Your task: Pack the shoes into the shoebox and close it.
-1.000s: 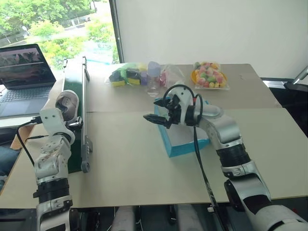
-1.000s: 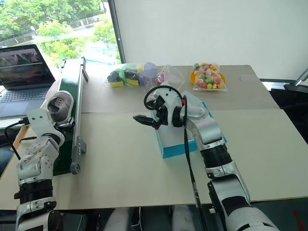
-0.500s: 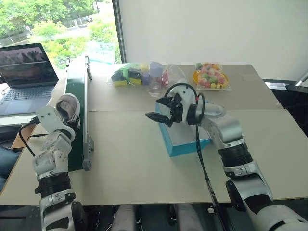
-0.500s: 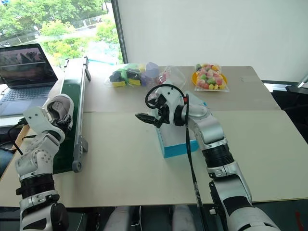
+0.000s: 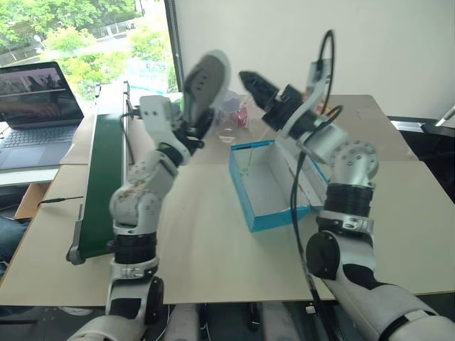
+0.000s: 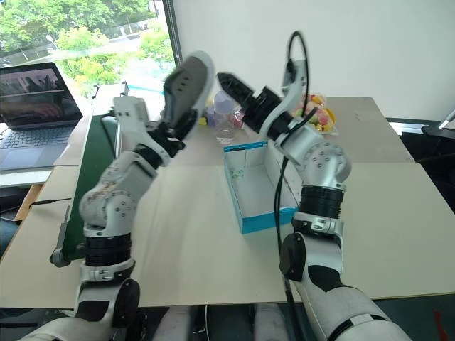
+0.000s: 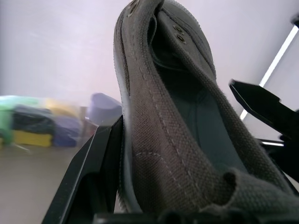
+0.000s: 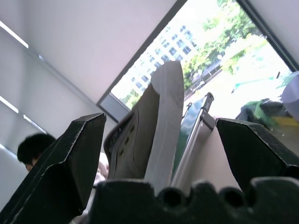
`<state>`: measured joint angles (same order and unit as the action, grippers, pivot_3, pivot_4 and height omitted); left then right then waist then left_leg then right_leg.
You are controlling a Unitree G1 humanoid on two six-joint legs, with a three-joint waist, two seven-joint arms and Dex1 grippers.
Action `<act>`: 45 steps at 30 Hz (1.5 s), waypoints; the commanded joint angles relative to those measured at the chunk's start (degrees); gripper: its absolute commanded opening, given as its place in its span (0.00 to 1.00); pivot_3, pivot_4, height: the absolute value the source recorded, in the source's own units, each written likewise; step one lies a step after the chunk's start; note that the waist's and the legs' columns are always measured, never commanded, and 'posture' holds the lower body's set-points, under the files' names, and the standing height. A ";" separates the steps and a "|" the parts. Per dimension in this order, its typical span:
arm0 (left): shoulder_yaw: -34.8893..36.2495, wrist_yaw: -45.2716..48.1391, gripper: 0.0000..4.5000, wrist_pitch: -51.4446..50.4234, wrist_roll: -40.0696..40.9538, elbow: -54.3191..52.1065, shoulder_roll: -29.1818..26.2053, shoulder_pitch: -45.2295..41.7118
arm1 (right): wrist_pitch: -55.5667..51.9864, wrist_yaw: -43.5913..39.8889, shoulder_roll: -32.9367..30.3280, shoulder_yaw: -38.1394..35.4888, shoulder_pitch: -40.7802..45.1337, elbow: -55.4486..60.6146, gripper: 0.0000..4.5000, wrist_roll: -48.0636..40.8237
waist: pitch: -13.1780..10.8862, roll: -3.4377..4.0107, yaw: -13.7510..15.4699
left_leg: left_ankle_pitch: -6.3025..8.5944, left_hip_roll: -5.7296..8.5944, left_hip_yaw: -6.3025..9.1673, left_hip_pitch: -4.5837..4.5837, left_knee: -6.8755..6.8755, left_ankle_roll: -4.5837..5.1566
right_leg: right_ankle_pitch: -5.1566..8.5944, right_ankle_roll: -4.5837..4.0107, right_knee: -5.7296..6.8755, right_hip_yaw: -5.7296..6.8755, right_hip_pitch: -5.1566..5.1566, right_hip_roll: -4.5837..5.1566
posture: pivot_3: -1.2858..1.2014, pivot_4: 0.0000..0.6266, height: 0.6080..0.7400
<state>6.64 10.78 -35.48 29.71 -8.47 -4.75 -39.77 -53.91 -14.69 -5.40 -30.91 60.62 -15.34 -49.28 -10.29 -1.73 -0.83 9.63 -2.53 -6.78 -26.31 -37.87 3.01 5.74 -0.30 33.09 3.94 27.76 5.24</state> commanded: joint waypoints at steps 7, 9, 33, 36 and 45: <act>-5.42 0.33 0.55 -3.25 3.16 -5.04 5.81 -2.60 | 0.73 4.17 -1.11 -0.14 0.53 1.08 1.00 -3.35 | 0.00 0.01 -0.36 | -0.26 0.01 0.12 0.12 0.00 0.45 | 0.00 0.00 0.01 -0.06 -0.09 -0.03 | 0.52 0.24 0.99; -6.57 0.83 0.55 -3.53 2.33 -5.37 5.26 -2.08 | 1.03 4.13 -1.24 0.33 0.25 1.29 1.00 -2.97 | 0.00 0.01 -0.36 | -0.27 0.00 0.15 0.12 0.00 0.46 | 0.00 0.00 0.01 -0.05 -0.10 -0.03 | 0.52 0.24 0.99; -4.52 20.39 0.98 -13.94 6.38 -5.89 -20.93 -4.85 | 3.28 2.26 -12.37 12.19 -1.69 2.11 0.07 7.91 | -0.05 0.09 -0.26 | -0.02 -0.01 0.19 0.12 -0.01 0.04 | 0.08 -0.11 -0.03 -0.03 -0.14 -0.01 | 0.52 0.24 0.99; -6.52 22.25 0.98 -12.80 5.00 -5.93 -22.88 -4.90 | 4.24 -3.39 -17.52 22.67 -5.07 0.32 0.07 15.81 | -0.04 0.08 0.09 | -0.01 0.03 0.18 0.11 -0.01 0.03 | 0.25 -0.32 -0.08 -0.02 -0.16 0.06 | 0.52 0.24 0.99; -10.13 25.53 0.98 -10.70 2.09 -8.83 -23.97 -3.17 | 10.02 -7.44 -16.22 28.14 -9.89 -6.70 0.07 24.66 | -0.08 0.10 -0.20 | -0.02 0.02 0.15 0.11 -0.01 0.04 | 0.14 -0.13 -0.06 -0.09 -0.14 -0.01 | 0.52 0.24 0.99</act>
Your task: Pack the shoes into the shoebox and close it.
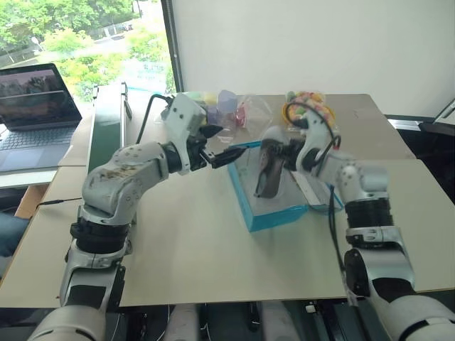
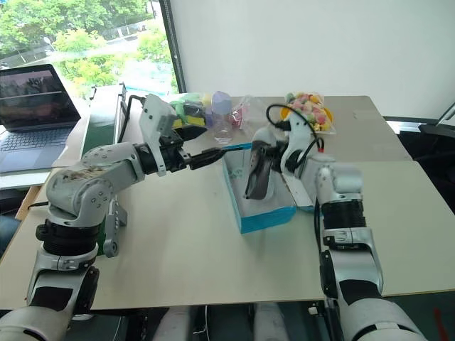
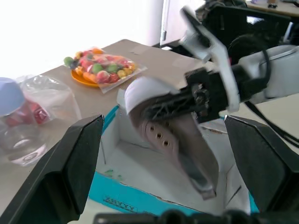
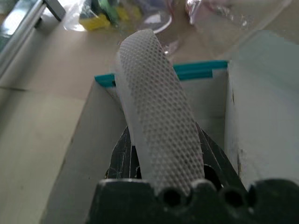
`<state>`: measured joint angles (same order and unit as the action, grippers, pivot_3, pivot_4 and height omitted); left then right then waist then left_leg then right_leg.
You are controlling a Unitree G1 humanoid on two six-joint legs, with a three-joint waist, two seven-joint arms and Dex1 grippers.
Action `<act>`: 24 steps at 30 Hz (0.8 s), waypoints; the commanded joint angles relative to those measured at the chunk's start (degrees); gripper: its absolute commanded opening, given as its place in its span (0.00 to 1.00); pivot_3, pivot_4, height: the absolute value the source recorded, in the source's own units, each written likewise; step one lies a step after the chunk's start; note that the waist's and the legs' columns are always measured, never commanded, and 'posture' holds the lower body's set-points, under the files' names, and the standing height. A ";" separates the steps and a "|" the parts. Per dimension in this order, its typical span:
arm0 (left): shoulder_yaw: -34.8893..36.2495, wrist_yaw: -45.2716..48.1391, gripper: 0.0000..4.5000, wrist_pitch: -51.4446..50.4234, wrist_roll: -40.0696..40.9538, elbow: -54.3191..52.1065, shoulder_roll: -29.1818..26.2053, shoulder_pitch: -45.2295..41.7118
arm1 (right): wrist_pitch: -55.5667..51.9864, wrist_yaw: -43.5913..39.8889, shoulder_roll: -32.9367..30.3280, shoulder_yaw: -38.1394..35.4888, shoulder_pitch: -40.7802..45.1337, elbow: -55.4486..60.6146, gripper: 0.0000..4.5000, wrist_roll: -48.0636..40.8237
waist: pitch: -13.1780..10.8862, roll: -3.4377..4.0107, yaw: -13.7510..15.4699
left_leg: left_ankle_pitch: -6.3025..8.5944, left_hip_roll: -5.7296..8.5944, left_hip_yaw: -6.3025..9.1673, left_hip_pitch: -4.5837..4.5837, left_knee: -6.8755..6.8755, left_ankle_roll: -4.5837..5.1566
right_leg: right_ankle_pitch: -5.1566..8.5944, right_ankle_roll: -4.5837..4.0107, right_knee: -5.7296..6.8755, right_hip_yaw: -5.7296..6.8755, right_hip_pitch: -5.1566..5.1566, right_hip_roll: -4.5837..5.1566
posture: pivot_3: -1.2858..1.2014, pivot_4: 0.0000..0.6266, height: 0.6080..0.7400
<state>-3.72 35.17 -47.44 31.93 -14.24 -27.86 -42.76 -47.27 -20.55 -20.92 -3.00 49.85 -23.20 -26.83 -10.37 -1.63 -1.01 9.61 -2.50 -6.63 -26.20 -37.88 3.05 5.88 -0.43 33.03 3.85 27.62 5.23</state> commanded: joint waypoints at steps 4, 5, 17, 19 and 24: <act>0.63 1.05 0.98 1.27 -0.69 -2.94 -0.72 -0.26 | 5.18 -3.45 -0.93 4.36 0.11 0.78 0.07 6.51 | 0.00 0.00 0.02 | 0.00 -0.01 0.01 0.02 0.00 0.00 | 0.00 0.01 0.03 0.00 0.00 -0.02 | 0.52 0.24 0.99; 0.66 1.00 0.98 1.33 -0.87 -2.87 -0.73 -0.31 | 5.98 -4.03 -1.06 6.10 0.07 0.83 0.07 8.24 | 0.00 0.00 0.00 | 0.00 -0.01 0.01 0.02 0.00 0.00 | 0.00 0.00 0.03 0.00 0.00 -0.01 | 0.52 0.24 0.99; 2.97 -1.83 0.98 -0.02 -1.92 -4.82 -0.75 0.59 | 13.20 -9.11 1.12 15.71 1.23 -6.90 0.07 20.63 | 0.02 -0.04 0.04 | -0.01 0.01 0.01 0.04 -0.01 -0.02 | 0.00 0.00 0.03 -0.02 -0.04 0.00 | 0.52 0.24 0.99; 3.20 -2.17 0.98 -0.38 -1.84 -5.20 -0.64 0.80 | 14.13 -9.00 1.19 15.33 1.15 -8.44 0.18 21.79 | 0.03 -0.04 0.06 | -0.01 0.00 0.01 0.12 -0.01 -0.03 | 0.00 -0.01 0.04 -0.01 -0.13 0.00 | 0.52 0.24 0.99; 2.40 -2.95 0.98 -0.41 -2.42 -5.58 -0.02 0.21 | 18.19 -5.72 0.54 15.31 1.77 -10.91 0.57 26.52 | 0.02 -0.03 0.13 | 0.02 -0.01 0.00 0.48 -0.01 -0.08 | 0.13 -0.21 0.03 0.00 -0.46 0.02 | 0.52 0.24 0.99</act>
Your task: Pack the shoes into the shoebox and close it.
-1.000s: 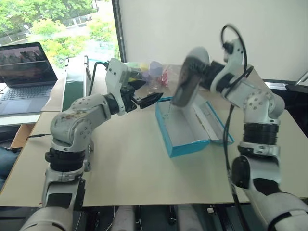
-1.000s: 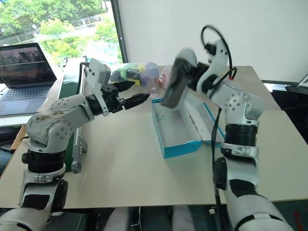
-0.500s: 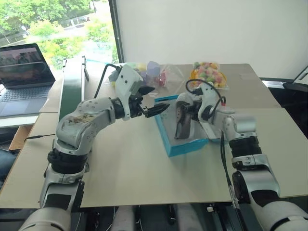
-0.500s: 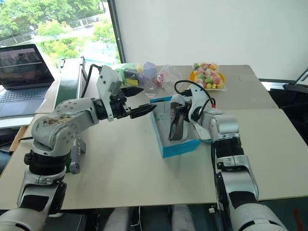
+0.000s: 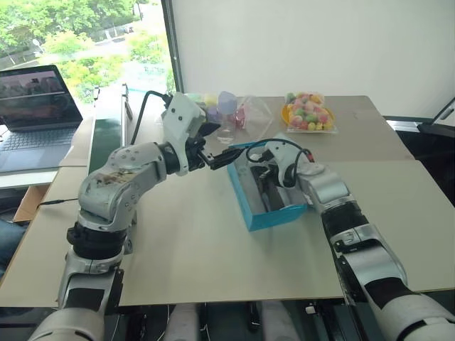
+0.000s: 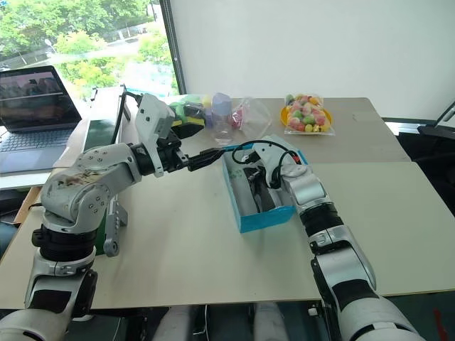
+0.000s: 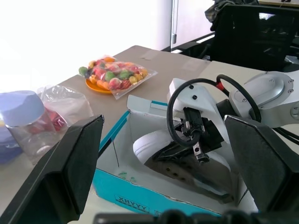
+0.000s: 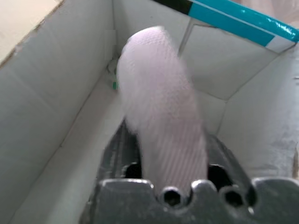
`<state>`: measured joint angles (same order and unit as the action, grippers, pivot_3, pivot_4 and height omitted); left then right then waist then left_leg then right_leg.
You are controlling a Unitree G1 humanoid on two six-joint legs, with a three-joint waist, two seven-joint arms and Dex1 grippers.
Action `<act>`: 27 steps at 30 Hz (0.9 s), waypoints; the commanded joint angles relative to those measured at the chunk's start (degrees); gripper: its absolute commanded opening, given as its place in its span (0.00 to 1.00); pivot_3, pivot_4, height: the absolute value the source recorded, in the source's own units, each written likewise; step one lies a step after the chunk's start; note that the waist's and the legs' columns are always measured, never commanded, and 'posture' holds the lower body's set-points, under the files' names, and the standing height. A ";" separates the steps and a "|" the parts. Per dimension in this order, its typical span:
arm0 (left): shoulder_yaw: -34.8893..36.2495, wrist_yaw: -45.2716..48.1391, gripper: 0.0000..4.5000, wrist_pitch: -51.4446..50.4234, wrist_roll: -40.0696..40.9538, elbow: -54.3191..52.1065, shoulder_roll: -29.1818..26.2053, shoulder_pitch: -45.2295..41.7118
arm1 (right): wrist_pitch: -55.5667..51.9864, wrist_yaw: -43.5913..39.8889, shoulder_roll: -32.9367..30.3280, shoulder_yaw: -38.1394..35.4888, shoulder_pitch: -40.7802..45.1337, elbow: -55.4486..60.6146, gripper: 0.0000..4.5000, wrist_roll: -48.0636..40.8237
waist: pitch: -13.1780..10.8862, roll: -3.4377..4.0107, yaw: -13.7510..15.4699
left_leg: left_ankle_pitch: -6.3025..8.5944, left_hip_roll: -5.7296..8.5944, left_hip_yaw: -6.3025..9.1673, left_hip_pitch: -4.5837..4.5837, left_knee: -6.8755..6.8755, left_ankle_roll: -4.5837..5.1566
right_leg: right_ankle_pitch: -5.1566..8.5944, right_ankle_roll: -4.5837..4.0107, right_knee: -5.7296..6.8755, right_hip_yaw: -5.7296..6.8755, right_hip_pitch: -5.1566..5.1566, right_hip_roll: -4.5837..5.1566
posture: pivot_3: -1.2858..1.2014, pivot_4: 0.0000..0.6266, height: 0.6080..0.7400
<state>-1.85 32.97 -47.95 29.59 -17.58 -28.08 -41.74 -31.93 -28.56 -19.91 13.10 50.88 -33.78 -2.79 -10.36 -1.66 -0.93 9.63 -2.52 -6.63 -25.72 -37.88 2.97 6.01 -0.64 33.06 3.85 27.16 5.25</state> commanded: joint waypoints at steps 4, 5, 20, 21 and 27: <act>0.27 -1.11 0.98 0.14 -0.13 -2.10 0.57 -1.23 | 3.58 4.67 -0.64 -2.13 1.18 2.79 0.86 4.04 | 0.00 0.00 0.05 | 0.00 0.01 0.00 0.00 0.00 -0.01 | 0.00 0.00 0.01 -0.01 0.00 0.01 | 0.52 0.24 0.99; 0.17 -1.07 0.98 0.20 -0.21 -2.07 0.56 -1.19 | 3.44 5.16 -0.74 -2.31 1.21 4.10 0.93 4.29 | 0.00 0.01 0.04 | 0.00 0.00 0.00 0.00 0.00 0.00 | 0.00 0.00 0.01 -0.01 0.00 0.01 | 0.52 0.24 0.99; 3.69 -9.18 0.98 1.75 -7.71 4.72 -0.38 1.44 | -10.99 -7.42 2.54 -18.09 4.82 28.92 0.99 -18.63 | -0.01 0.02 0.05 | 0.00 -0.07 0.01 -0.01 0.00 -0.01 | 0.00 0.00 0.06 0.02 0.05 -0.05 | 0.52 0.24 0.99; 3.77 -10.78 0.98 2.10 -9.55 5.65 -0.90 2.15 | -11.24 -8.99 1.93 -18.68 4.62 29.55 0.99 -20.16 | -0.01 0.02 0.07 | 0.00 -0.08 0.01 0.01 0.00 -0.01 | 0.00 0.00 0.05 0.02 0.04 -0.04 | 0.52 0.24 0.99; 11.79 -18.64 0.99 1.28 -11.59 6.55 0.09 5.14 | -9.67 -14.40 -1.35 -17.53 2.76 29.89 1.00 -22.56 | -0.01 0.01 0.11 | 0.02 -0.08 -0.01 0.04 0.01 -0.03 | 0.01 -0.01 0.00 0.03 0.00 0.02 | 0.52 0.24 0.99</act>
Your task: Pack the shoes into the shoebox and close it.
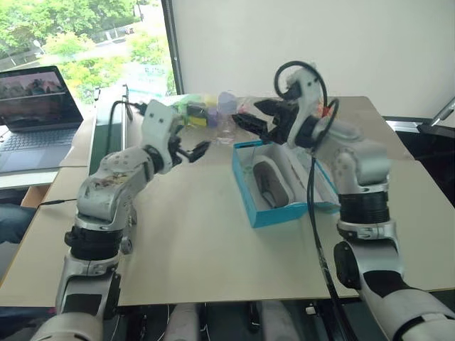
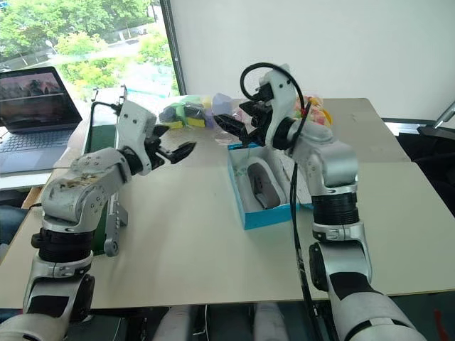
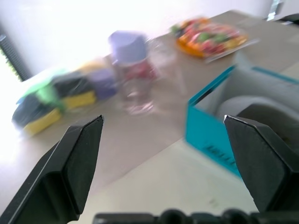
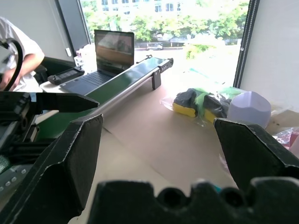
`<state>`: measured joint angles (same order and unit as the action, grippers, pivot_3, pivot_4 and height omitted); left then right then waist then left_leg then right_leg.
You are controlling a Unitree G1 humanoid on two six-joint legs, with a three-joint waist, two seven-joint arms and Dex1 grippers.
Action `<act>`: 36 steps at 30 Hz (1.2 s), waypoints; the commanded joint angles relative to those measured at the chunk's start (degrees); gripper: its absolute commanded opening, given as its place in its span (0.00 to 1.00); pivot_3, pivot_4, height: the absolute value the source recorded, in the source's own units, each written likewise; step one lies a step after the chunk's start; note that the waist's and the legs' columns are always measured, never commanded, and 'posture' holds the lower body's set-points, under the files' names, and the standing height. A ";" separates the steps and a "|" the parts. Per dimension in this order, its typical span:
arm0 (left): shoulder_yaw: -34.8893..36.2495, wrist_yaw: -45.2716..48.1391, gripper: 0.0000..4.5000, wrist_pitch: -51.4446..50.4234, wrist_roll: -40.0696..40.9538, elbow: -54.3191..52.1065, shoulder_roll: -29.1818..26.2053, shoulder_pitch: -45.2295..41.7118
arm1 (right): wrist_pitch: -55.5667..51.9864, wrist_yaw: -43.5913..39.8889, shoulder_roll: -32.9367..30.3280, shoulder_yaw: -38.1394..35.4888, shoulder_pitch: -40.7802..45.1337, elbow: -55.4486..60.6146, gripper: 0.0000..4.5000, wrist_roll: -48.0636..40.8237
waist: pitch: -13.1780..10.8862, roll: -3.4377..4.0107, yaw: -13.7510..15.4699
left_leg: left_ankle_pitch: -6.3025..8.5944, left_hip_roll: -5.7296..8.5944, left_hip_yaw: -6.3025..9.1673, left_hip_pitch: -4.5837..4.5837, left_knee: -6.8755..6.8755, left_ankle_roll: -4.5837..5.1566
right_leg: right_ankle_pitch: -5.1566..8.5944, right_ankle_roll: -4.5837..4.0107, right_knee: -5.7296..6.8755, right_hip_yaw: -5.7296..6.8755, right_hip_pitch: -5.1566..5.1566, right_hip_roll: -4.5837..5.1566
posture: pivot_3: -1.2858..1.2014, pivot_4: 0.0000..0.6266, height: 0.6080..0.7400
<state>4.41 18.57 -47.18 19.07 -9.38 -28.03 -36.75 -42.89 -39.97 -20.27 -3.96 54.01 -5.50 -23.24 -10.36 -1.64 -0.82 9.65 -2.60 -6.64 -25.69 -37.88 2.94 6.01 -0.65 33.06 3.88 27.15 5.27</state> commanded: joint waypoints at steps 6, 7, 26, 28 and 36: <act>13.30 -13.70 0.99 -1.97 -3.30 -3.92 2.14 3.78 | 1.84 -6.59 -1.33 1.99 -1.58 2.48 1.00 -2.30 | 0.00 0.00 -0.08 | 0.01 -0.01 -0.01 -0.01 0.04 -0.02 | 0.00 0.00 -0.01 0.01 0.03 0.01 | 0.52 0.24 0.99; 14.68 -14.91 0.99 -2.38 -3.27 -4.66 2.77 4.76 | 1.52 -7.03 -1.41 2.54 -1.74 2.71 1.00 -2.24 | 0.00 0.00 -0.07 | 0.02 -0.02 -0.02 0.00 0.04 -0.03 | 0.00 0.00 0.00 0.01 0.03 0.01 | 0.52 0.24 0.99; 15.81 -19.40 0.99 3.31 -5.52 -7.79 8.88 16.08 | 17.35 -6.86 3.38 16.49 -7.04 -2.80 1.00 9.69 | 0.01 -0.01 0.11 | 0.04 -0.09 -0.06 -0.09 0.07 -0.06 | 0.00 -0.02 -0.02 0.12 0.14 0.05 | 0.52 0.24 0.99; 16.00 -19.09 0.99 4.00 -5.71 -6.60 8.24 15.70 | 18.20 -6.75 3.88 16.73 -7.24 -3.19 1.00 10.30 | 0.01 -0.01 0.10 | 0.04 -0.10 -0.07 -0.10 0.07 -0.07 | 0.00 -0.02 -0.02 0.12 0.18 0.05 | 0.52 0.24 0.99; 17.29 -19.23 0.99 6.55 -5.78 -2.42 8.17 13.84 | 18.49 -7.12 3.41 16.00 -9.24 -1.54 1.00 10.97 | 0.01 -0.02 0.15 | 0.04 -0.10 -0.08 -0.27 0.07 -0.07 | 0.00 -0.03 -0.01 0.13 0.34 0.06 | 0.52 0.24 0.99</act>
<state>21.43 -0.83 -42.73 13.73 -11.49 -19.09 -22.13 -25.65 -47.18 -16.42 13.13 45.03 -9.48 -12.22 -10.35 -1.66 -0.67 9.69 -2.68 -6.72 -25.96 -37.81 2.87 6.01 -0.68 33.05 4.01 27.50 5.35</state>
